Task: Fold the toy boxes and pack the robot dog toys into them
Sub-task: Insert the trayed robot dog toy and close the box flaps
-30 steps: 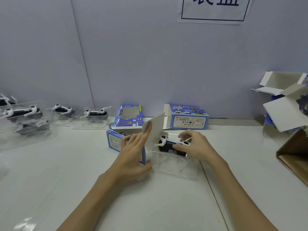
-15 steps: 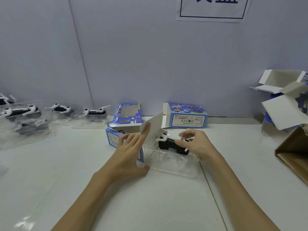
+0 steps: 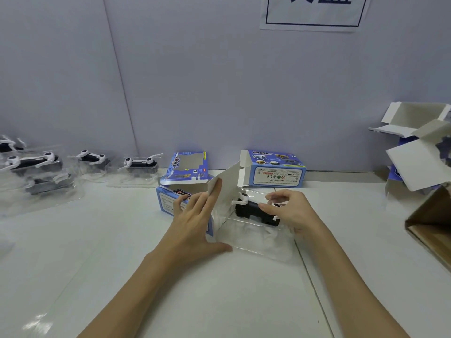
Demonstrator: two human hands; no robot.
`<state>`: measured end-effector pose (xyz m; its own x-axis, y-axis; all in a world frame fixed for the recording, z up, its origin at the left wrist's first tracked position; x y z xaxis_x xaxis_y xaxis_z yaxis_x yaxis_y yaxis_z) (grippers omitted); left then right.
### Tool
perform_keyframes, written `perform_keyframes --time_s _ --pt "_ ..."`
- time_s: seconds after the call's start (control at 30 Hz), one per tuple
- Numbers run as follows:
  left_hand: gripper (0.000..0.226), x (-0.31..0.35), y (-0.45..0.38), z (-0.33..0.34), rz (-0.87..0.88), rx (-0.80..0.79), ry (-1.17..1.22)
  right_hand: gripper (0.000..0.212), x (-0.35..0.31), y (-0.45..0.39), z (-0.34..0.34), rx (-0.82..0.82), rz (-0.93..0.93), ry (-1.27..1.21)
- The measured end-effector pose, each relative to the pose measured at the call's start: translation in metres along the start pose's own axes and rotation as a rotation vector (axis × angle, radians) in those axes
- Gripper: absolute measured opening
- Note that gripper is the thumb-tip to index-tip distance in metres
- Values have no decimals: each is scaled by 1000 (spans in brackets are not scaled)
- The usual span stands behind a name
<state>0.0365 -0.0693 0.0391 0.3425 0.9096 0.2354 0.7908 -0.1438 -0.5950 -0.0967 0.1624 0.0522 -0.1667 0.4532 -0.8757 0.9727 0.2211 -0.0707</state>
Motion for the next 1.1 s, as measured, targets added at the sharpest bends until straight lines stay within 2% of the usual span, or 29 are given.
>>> perform_keyframes --time_s 0.1,0.27,0.53,0.77,0.9,1.1 --pt "130 -9 1 -7 7 -15 53 30 -2 2 -5 -10 11 -34" --pt "118 -9 -3 -10 -16 59 100 31 -5 7 -1 -7 25 -58" --pt "132 -14 1 2 -18 12 73 41 -4 14 18 142 65 -47" --pt "124 1 -3 1 -48 72 193 35 -11 23 42 214 5 14" --pt "119 4 -2 -8 -71 73 272 33 -17 26 48 157 27 -168" --pt "102 8 -1 -9 -68 100 267 35 -22 31 51 180 -74 -73"
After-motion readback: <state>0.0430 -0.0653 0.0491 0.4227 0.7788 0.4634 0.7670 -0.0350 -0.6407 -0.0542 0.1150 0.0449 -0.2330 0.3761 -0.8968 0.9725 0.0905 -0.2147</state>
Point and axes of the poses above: each hand's wrist, its own y-axis away from the middle knuckle, its own z-axis out of the palm, x = y × z, the point moved 3 cm from there along -y, towards the middle knuckle, and after that the axes turned 8 degrees about y, right-handed, at the moved point
